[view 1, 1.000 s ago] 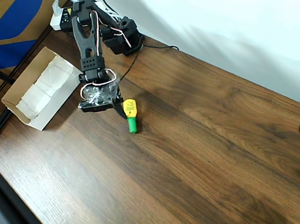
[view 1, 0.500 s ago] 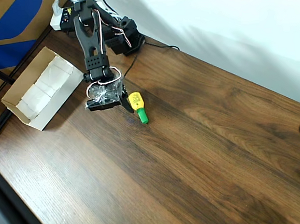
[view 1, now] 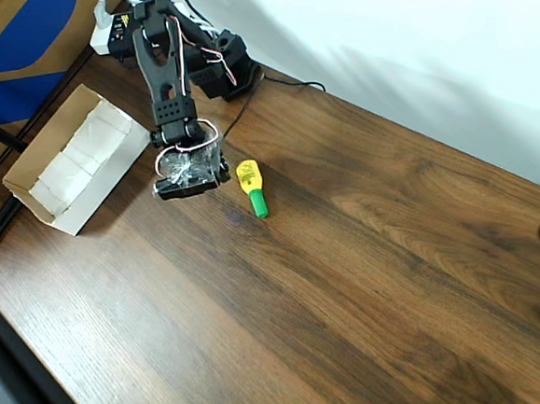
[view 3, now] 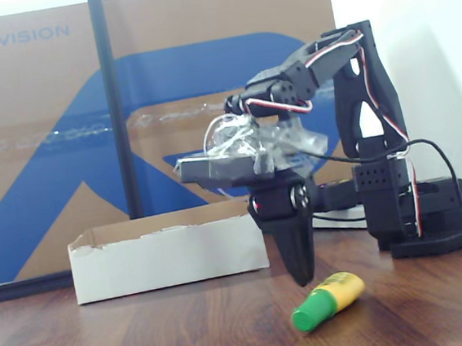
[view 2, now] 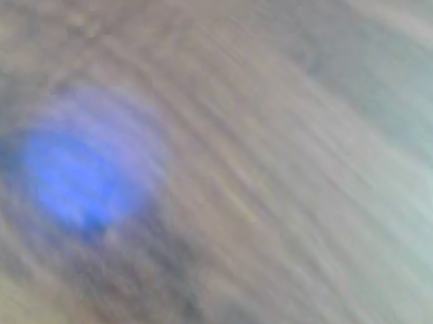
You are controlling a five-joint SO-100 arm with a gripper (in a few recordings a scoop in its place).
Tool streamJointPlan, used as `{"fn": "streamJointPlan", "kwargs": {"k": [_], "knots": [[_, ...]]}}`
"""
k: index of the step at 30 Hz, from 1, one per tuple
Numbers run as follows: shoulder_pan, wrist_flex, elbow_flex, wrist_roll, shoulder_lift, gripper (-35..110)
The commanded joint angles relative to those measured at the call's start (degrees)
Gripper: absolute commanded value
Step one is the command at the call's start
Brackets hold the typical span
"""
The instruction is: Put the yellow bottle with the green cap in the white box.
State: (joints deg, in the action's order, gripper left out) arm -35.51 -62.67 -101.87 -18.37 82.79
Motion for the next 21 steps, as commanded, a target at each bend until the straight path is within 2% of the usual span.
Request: {"fn": "streamJointPlan", "kwargs": {"k": [1, 12, 21], "knots": [[-0.44, 0.18, 3.78, -0.44, 5.27, 16], [-6.5, -4.92, 1.85, -8.0, 7.38, 25], [-9.67, -8.53, 0.97, -13.27, 8.26, 26]]}}
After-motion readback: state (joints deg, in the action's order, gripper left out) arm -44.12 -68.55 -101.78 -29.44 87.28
